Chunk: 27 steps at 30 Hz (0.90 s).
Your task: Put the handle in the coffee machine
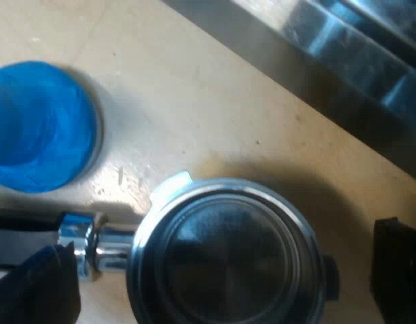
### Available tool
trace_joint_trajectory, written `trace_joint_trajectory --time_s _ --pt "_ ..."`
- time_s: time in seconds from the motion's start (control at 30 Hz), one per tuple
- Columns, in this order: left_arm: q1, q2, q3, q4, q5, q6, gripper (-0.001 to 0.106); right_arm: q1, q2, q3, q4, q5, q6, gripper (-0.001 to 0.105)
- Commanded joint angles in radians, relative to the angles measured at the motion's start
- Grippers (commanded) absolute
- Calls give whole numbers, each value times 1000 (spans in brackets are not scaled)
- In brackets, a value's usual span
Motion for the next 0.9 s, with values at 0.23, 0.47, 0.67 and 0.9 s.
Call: trace_joint_trajectory --time_s 0.23,0.47,0.67,0.9 --pt "-5 4 -3 -3 -14 -3 86 -21 37 -10 -4 -40 -18 87" --pt "-5 4 -3 -3 -14 9 86 -21 50 -10 -1 -40 -34 87" --pt "-5 4 -3 -3 -14 8 86 -21 50 -10 -1 -46 -34 45" --pt "-5 4 -3 -3 -14 8 86 -21 35 -10 8 -46 -21 0"
